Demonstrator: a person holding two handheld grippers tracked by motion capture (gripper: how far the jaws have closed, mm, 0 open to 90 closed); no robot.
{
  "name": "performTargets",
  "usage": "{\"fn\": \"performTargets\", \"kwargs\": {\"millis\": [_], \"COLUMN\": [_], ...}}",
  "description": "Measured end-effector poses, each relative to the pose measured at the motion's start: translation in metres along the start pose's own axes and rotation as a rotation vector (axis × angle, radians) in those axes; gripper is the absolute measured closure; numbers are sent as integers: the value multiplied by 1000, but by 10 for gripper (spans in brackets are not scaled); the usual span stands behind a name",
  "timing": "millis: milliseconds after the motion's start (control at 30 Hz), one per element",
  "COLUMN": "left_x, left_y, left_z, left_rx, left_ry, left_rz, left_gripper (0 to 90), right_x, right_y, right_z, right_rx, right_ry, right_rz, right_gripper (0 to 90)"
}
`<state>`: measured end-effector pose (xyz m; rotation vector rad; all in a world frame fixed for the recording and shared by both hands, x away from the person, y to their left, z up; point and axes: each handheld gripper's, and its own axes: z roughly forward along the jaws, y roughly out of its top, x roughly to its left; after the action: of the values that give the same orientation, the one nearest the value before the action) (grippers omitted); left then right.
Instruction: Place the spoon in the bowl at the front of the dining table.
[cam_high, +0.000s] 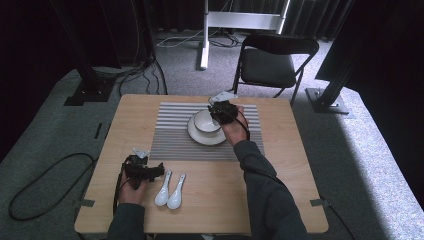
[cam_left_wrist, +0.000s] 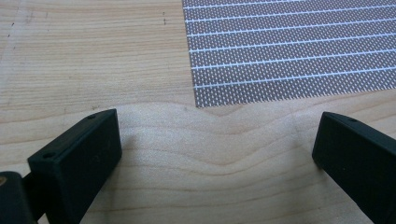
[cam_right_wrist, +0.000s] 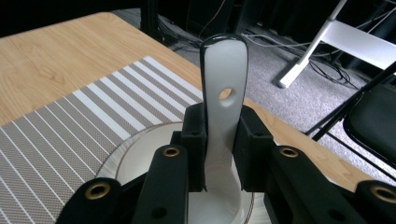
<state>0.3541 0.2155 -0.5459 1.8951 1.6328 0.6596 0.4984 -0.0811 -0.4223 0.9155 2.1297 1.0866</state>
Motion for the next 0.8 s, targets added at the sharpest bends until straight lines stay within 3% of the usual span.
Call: {"fn": "performTargets", "kwargs": {"millis": [200,333,800], "left_x": [0,0,0], "left_y": [0,0,0], "left_z": [0,0,0], "left_rx": [1,0,0], "left_ry": [0,0,0], "left_rz": [1,0,0], "left_gripper": [17,17,17], "right_x": [2,8,48], "right_y": [-8,-13,-15], "right_z": [10,18,38], "right_rx": [36,71,128], "right_ry": [3,2,49], "right_rz": [-5,-36,-187], "right_gripper": [758,759,757]}}
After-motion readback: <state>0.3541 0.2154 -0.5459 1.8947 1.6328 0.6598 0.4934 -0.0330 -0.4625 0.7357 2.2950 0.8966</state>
